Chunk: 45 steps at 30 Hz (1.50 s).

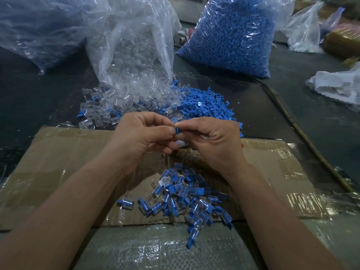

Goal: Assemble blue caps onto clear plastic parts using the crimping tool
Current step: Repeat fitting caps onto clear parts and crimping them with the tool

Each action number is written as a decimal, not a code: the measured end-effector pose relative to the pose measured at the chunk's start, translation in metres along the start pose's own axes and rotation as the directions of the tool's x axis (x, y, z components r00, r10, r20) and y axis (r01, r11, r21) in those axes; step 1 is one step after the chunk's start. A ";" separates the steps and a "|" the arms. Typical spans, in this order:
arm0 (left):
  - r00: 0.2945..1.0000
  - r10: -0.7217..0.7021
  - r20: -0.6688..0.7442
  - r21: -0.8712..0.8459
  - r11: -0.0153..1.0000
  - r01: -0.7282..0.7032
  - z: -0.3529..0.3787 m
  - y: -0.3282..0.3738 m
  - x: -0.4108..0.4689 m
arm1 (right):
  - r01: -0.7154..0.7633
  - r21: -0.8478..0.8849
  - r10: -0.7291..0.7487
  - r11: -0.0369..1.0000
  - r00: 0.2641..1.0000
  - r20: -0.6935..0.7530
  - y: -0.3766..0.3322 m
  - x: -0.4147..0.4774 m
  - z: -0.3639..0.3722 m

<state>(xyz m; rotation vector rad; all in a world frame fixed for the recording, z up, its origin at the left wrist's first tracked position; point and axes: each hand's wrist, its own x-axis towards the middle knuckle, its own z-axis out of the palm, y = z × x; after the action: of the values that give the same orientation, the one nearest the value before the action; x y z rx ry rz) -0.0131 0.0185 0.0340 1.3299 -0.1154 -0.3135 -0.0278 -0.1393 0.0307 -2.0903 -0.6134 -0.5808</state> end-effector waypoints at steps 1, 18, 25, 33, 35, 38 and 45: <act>1.000 0.001 -0.006 0.007 1.000 -0.001 0.000 0.000 0.000 | -0.001 0.001 0.001 1.000 1.000 0.005 0.000 0.000 0.000; 0.996 0.027 -0.083 -0.051 0.998 -0.031 -0.004 0.001 0.003 | -0.466 -0.445 0.644 0.765 0.573 0.507 0.017 0.008 -0.053; 0.996 0.031 -0.078 -0.046 0.998 -0.035 -0.004 0.001 0.003 | -0.367 -0.566 0.660 0.738 0.570 0.490 0.012 0.008 -0.043; 0.996 0.018 -0.083 -0.112 0.993 -0.027 -0.005 0.000 0.005 | -0.172 -0.724 0.603 0.668 0.695 0.391 0.007 0.009 -0.026; 0.996 0.025 -0.082 -0.116 0.993 -0.035 -0.005 0.000 0.005 | -0.142 -0.749 0.575 0.647 0.736 0.357 0.009 0.009 -0.023; 0.995 0.038 -0.093 -0.123 0.991 -0.049 -0.007 -0.001 0.007 | -0.183 -0.735 0.582 0.653 0.742 0.332 0.013 0.007 -0.023; 0.986 0.085 -0.141 -0.118 0.988 -0.102 -0.010 -0.006 0.011 | -0.279 -0.645 0.513 0.711 0.834 0.205 0.014 0.008 -0.034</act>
<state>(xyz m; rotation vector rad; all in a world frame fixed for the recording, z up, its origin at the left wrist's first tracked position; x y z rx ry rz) -0.0010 0.0238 0.0247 1.2133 -0.0432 -0.1474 -0.0194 -0.1732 0.0449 -2.8694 -0.1390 -0.1038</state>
